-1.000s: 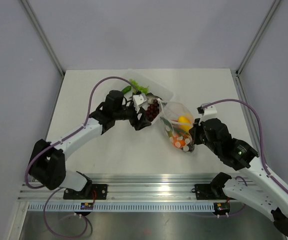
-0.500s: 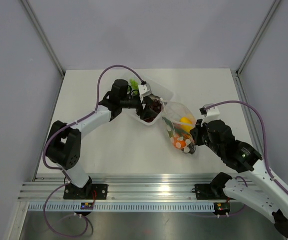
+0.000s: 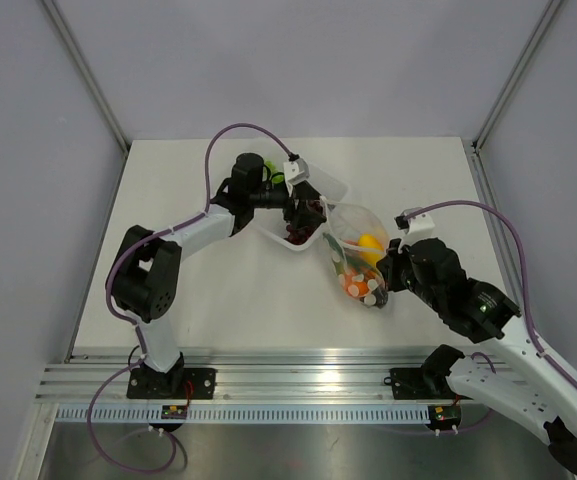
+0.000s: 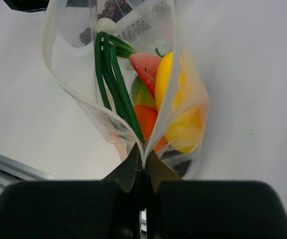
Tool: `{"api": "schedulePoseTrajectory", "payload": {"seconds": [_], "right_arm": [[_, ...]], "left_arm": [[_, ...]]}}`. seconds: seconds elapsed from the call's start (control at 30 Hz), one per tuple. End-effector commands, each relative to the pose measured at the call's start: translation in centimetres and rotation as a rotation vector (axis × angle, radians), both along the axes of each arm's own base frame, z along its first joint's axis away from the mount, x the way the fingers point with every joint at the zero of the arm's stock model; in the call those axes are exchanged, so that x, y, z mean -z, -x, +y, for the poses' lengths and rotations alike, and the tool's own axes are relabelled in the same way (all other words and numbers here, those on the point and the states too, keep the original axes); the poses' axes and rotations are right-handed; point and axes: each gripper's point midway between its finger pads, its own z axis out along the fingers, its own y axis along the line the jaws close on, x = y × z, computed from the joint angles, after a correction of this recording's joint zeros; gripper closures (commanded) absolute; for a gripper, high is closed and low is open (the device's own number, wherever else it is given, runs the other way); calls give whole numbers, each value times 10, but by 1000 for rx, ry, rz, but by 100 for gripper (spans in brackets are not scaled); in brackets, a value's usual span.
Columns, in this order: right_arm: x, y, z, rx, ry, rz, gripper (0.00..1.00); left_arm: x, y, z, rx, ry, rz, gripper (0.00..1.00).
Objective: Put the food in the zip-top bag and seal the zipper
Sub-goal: Zip the zipper food storage bag at the center of the board.
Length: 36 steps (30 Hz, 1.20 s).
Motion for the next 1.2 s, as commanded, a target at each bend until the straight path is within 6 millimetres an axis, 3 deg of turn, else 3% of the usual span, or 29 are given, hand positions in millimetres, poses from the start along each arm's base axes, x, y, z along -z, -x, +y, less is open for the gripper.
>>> {"api": "schedulePoseTrajectory", "payload": {"seconds": [0.0, 0.1, 0.47, 0.57, 0.6, 0.7, 0.8, 0.83, 0.93, 1.0, 1.03, 1.07, 1.1, 1.17], "right_arm": [[-12, -6, 8, -14, -34, -40, 98], [-11, -7, 9, -15, -31, -33, 98], [-15, -6, 2, 9, -27, -40, 98], [-14, -6, 1, 14, -27, -36, 98], [-14, -5, 1, 14, -28, -36, 98], [-14, -4, 0, 18, -29, -32, 98], [-15, -4, -1, 22, -32, -34, 98], [-15, -4, -1, 25, -33, -34, 98], [-15, -3, -5, 37, -23, -30, 97], [-19, -2, -9, 49, -15, -33, 89], [-21, -1, -11, 49, -9, -34, 78], [-21, 1, -13, 48, 6, -27, 58], [-29, 1, -15, 49, 4, -39, 49], [-34, 2, -15, 36, 34, -26, 41]], "left_arm": [[-36, 3, -11, 68, 110, -100, 30], [-43, 7, -14, 98, 135, -100, 31], [-27, 27, -13, 160, 105, -46, 43], [-27, 31, -13, 154, 103, -40, 54], [-28, 31, -13, 153, 106, -43, 64], [-32, 34, -14, 146, 109, -43, 78], [-38, 36, -13, 137, 118, -53, 85], [-38, 36, -13, 130, 117, -46, 97], [-41, 36, -11, 93, 114, -25, 100], [-44, 37, -7, 62, 98, 3, 100], [-45, 36, -6, 40, 91, 10, 100], [-46, 38, -5, 31, 86, 14, 100], [-43, 38, -3, 5, 68, 45, 100], [-49, 35, -1, -65, 53, 63, 100]]}}
